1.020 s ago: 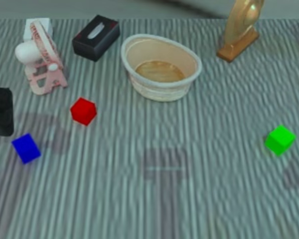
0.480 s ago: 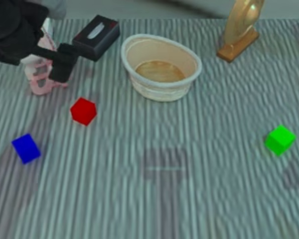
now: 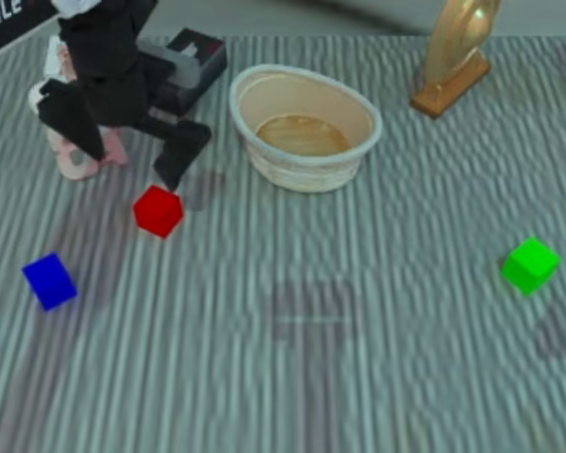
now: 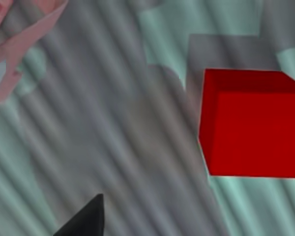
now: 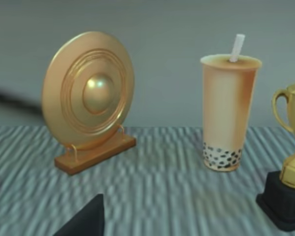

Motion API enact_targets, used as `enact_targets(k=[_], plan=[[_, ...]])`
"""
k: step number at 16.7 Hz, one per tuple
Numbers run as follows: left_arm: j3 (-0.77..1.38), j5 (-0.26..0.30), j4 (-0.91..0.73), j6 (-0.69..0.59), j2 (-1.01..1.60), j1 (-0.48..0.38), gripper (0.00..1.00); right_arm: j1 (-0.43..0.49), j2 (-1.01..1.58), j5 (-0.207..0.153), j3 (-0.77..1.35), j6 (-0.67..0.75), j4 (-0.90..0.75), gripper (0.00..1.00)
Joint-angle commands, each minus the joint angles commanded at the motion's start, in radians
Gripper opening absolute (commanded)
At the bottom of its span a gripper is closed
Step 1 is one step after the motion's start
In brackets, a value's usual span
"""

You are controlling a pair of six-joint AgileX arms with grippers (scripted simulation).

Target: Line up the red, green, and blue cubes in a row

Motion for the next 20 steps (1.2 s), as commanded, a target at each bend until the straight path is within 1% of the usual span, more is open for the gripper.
enact_targets(k=[2,8,10,15,20], plan=[[0.025,0.0,-0.014,0.003,0.028,-0.004,1.0,0.0,0.0,0.0,0.0,0.0,0.0,1.0],[0.007,0.0,0.004,0.004,0.031,0.0,1.0,0.0,0.0,0.0,0.0,0.0,0.0,1.0],[-0.037,0.0,0.061,0.005,0.045,-0.002,1.0,0.0,0.0,0.0,0.0,0.0,0.0,1.0],[-0.173,0.001,0.263,0.005,0.101,-0.002,1.0,0.0,0.0,0.0,0.0,0.0,0.0,1.0],[-0.195,0.001,0.288,0.005,0.111,-0.002,1.0,0.0,0.0,0.0,0.0,0.0,0.0,1.0]])
